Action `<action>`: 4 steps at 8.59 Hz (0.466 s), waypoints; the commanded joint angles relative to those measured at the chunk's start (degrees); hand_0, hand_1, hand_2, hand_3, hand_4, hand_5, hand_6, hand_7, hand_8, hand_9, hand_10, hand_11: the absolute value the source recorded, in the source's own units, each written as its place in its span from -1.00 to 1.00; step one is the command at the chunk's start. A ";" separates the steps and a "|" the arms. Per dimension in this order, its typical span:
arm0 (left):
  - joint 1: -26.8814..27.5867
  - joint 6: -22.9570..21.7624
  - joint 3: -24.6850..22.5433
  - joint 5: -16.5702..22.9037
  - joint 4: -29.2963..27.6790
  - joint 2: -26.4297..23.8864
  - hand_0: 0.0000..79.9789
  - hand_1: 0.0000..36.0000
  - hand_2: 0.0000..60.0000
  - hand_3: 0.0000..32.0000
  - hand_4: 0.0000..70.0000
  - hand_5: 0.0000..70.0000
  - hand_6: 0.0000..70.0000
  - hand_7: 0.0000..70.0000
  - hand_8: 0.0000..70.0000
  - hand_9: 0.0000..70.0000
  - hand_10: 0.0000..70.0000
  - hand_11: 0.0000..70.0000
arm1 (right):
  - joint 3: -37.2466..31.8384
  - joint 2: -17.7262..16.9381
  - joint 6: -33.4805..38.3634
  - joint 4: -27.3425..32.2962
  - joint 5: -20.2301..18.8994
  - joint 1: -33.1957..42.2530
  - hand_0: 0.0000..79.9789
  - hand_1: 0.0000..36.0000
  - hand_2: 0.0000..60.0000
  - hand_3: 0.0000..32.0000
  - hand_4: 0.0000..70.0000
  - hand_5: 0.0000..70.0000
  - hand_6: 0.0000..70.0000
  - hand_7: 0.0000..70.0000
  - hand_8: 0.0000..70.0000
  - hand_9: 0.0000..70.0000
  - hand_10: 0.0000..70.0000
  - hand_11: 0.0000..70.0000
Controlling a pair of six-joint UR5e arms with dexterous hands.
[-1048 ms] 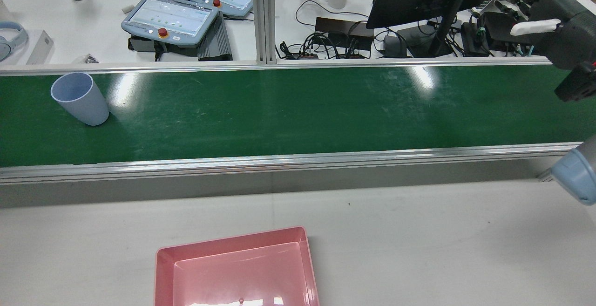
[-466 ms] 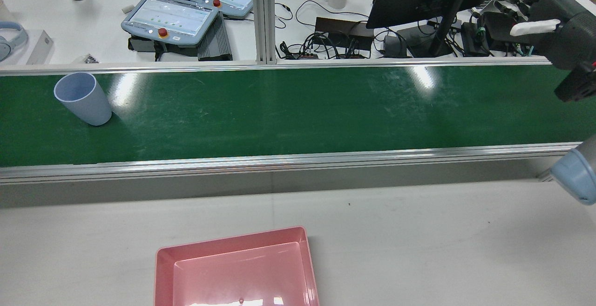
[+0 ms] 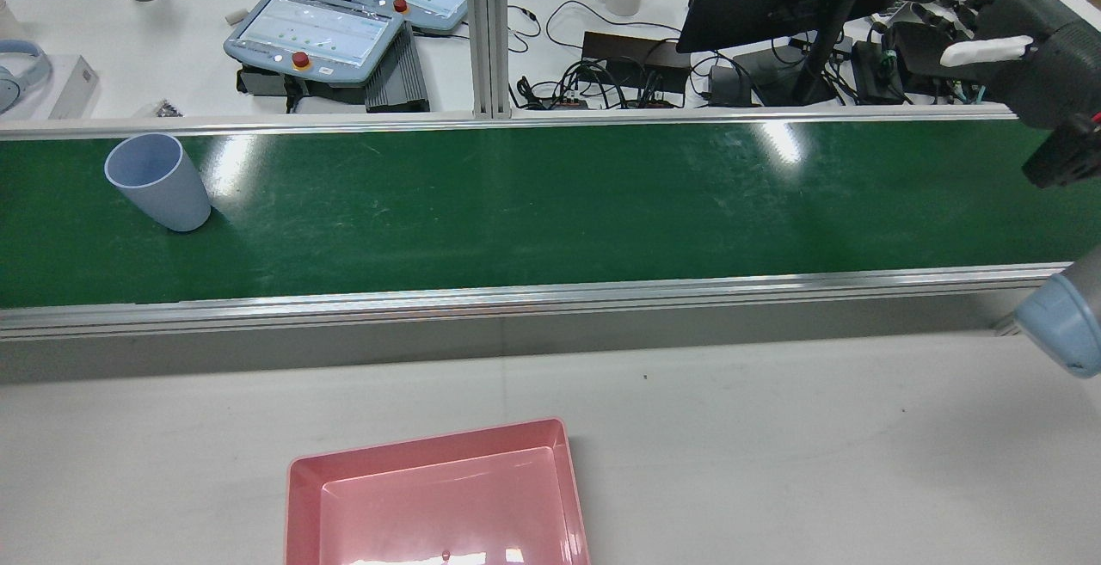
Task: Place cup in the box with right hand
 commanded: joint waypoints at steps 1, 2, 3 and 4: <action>0.08 0.00 0.00 0.00 0.00 0.00 -1.00 -1.00 -1.00 -1.00 -1.00 -1.00 -1.00 -1.00 -1.00 -1.00 -1.00 -1.00 | 0.20 -0.10 0.00 0.00 -0.06 -0.01 0.40 -0.30 -1.00 -1.00 0.00 -0.85 -0.73 0.23 -0.96 -0.73 -0.82 -0.69; 0.08 0.00 0.00 0.00 0.09 0.00 -1.00 -1.00 -1.00 -1.00 -1.00 -1.00 -1.00 -1.00 -1.00 -1.00 -1.00 -1.00 | 0.21 -0.11 0.00 0.00 -0.06 -0.01 0.41 -0.30 -1.00 -1.00 -0.02 -0.85 -0.74 0.21 -0.97 -0.74 -0.82 -0.69; 0.00 0.00 0.00 0.00 0.00 0.00 -1.00 -1.00 -1.00 -1.00 -1.00 -1.00 -1.00 -1.00 -1.00 -1.00 -1.00 -1.00 | -0.06 -0.02 0.00 0.00 0.03 -0.01 0.40 -0.30 -1.00 -1.00 -0.01 -0.85 -0.73 0.21 -0.97 -0.74 -0.82 -0.69; 0.00 -0.09 0.00 0.00 0.00 0.00 -1.00 -1.00 -1.00 -1.00 -1.00 -1.00 -1.00 -1.00 -1.00 -1.00 -1.00 -1.00 | 0.29 -0.19 0.00 0.00 -0.06 -0.01 0.40 -0.30 -1.00 -1.00 0.00 -0.85 -0.73 0.22 -0.97 -0.74 -0.82 -0.69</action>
